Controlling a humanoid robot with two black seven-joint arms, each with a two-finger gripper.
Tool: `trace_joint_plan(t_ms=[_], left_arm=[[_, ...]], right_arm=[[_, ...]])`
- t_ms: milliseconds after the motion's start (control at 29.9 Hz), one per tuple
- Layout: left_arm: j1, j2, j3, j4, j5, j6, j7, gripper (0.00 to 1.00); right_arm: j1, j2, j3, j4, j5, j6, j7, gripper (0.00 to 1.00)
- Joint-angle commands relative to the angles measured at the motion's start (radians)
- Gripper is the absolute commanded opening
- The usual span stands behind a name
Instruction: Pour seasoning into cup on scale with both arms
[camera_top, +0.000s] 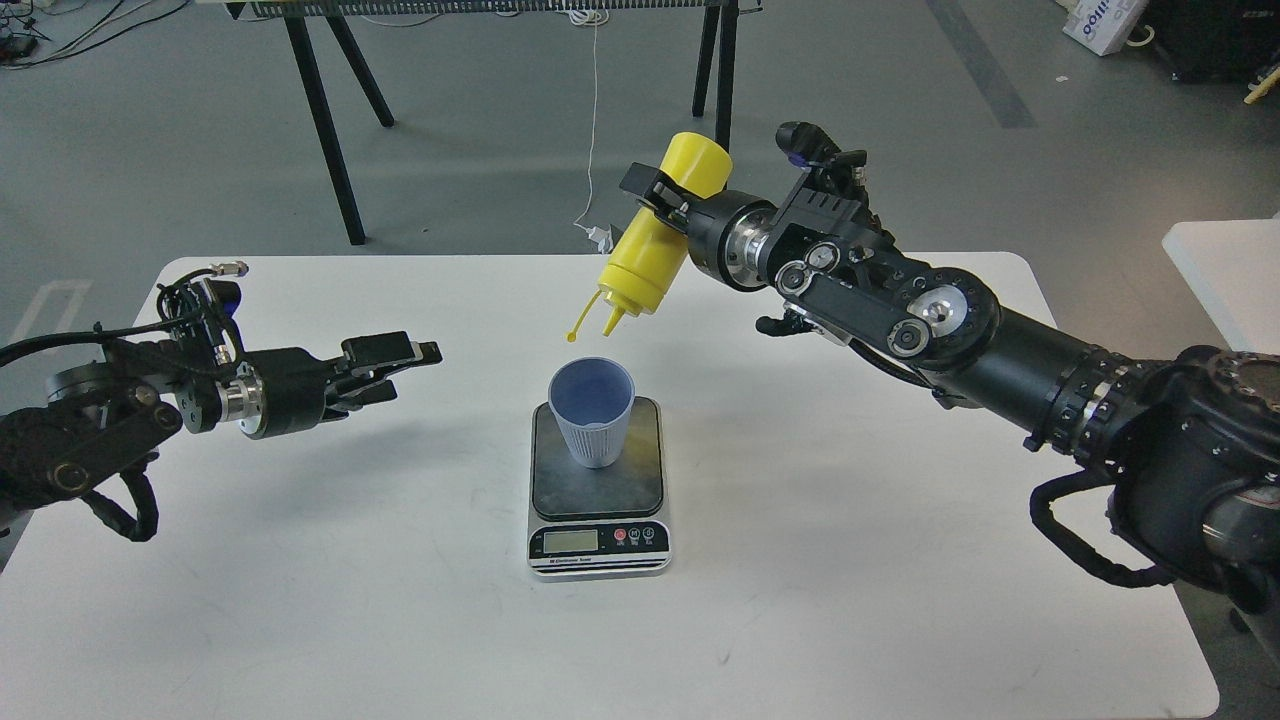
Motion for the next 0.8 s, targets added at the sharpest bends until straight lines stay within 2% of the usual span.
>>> trace_joint_plan(t_ms=[0,601,768], left_arm=[[-0.001,-0.009,0.000,0.000,0.002,0.000,0.000,1.00],[-0.013,-0.008,0.001,-0.002,0.002,0.000,0.000,1.00],[-0.016,-0.002,0.000,-0.002,0.002,0.000,0.000,1.00]], right_arm=[[0.011,0.000,0.021,-0.002,0.004,-0.011,0.001,0.02],[0.043,0.000,0.276,-0.010,0.016,-0.025,-0.001,0.02],[0.051,-0.043,0.412,-0.013,0.018,-0.025,-0.002,0.02]])
